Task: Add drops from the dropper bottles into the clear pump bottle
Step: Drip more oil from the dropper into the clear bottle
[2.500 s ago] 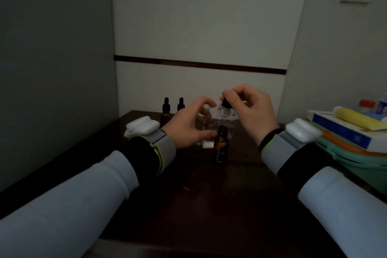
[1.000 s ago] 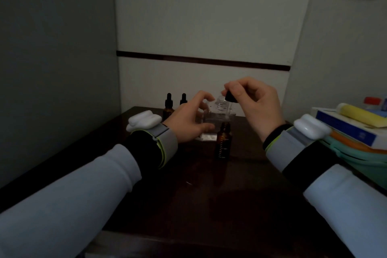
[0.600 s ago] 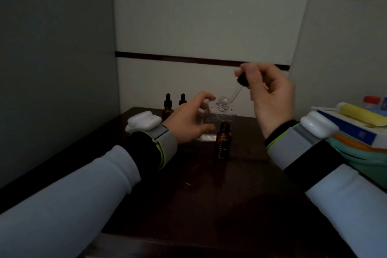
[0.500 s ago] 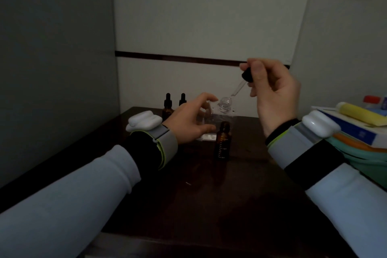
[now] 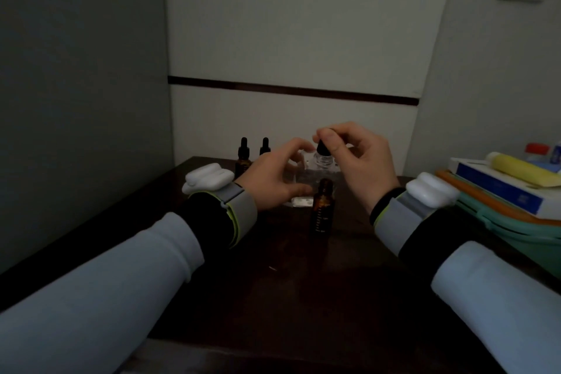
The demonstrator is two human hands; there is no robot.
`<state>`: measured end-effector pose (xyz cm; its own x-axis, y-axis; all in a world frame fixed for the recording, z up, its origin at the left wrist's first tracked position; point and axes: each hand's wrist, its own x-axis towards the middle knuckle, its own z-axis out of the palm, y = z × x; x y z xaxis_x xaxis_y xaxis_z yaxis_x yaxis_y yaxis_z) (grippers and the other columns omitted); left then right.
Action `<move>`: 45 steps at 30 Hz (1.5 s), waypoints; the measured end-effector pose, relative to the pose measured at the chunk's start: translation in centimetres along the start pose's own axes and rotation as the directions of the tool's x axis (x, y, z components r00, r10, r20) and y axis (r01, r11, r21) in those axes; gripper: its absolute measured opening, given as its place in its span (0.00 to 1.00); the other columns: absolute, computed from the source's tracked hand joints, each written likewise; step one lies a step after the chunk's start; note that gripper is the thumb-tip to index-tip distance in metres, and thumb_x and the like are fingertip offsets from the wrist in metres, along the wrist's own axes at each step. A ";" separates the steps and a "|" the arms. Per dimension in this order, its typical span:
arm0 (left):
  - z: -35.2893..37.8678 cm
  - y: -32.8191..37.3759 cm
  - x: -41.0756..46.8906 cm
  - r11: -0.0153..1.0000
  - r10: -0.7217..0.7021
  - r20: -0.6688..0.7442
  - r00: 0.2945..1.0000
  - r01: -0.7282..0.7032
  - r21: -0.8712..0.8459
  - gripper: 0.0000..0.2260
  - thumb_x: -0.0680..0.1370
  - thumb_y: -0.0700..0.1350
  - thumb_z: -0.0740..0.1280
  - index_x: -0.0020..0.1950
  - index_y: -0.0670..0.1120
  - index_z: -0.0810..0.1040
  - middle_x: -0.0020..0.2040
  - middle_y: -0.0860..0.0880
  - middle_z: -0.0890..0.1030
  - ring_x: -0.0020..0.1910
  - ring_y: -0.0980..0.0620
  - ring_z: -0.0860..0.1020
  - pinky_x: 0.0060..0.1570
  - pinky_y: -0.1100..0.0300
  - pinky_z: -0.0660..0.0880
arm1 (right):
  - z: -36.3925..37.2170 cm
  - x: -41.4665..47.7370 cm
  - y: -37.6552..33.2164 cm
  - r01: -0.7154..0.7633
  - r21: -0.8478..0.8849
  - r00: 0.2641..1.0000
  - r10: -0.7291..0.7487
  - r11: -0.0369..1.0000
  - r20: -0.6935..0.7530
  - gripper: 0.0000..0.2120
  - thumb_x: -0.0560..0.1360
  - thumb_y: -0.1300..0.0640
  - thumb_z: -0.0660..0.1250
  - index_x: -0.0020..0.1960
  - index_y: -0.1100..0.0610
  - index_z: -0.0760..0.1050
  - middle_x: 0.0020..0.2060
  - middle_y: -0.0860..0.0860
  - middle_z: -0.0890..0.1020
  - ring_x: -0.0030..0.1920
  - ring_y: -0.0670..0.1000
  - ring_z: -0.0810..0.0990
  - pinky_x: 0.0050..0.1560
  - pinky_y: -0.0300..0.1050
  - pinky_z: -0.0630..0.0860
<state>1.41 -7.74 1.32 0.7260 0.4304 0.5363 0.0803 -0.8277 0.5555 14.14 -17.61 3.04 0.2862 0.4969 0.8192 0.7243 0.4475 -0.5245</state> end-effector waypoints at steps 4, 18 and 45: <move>0.1 0.0 0.1 1.000 -0.004 0.001 1.000 0.004 0.005 0.24 0.71 0.43 0.74 0.63 0.53 0.68 0.57 0.49 0.73 0.54 0.51 0.77 0.55 0.50 0.77 | -0.1 0.2 0.2 -0.012 -0.013 1.000 0.012 1.000 -0.014 0.05 0.74 0.50 0.66 0.40 0.46 0.78 0.40 0.52 0.84 0.45 0.53 0.81 0.48 0.58 0.77; 0.0 -0.1 0.1 1.000 -0.026 0.024 0.999 0.026 -0.004 0.24 0.72 0.43 0.73 0.63 0.54 0.67 0.59 0.48 0.73 0.56 0.51 0.77 0.55 0.50 0.77 | -0.1 0.1 0.0 -0.030 0.020 0.999 0.030 0.999 0.022 0.05 0.76 0.55 0.66 0.43 0.52 0.79 0.40 0.51 0.84 0.45 0.51 0.82 0.49 0.54 0.77; -0.2 0.2 0.0 0.998 -0.053 0.025 0.998 0.052 0.018 0.25 0.72 0.43 0.73 0.64 0.53 0.67 0.59 0.49 0.73 0.55 0.50 0.77 0.55 0.48 0.77 | -1.0 0.3 -1.1 0.028 0.034 0.999 -0.027 0.999 -0.029 0.06 0.76 0.55 0.66 0.41 0.48 0.77 0.37 0.45 0.83 0.42 0.48 0.83 0.49 0.51 0.79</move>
<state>1.35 -7.86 1.57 0.7373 0.4645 0.4905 0.1303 -0.8103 0.5714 14.08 -18.72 4.09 0.2849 0.4628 0.8394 0.7105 0.4859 -0.5090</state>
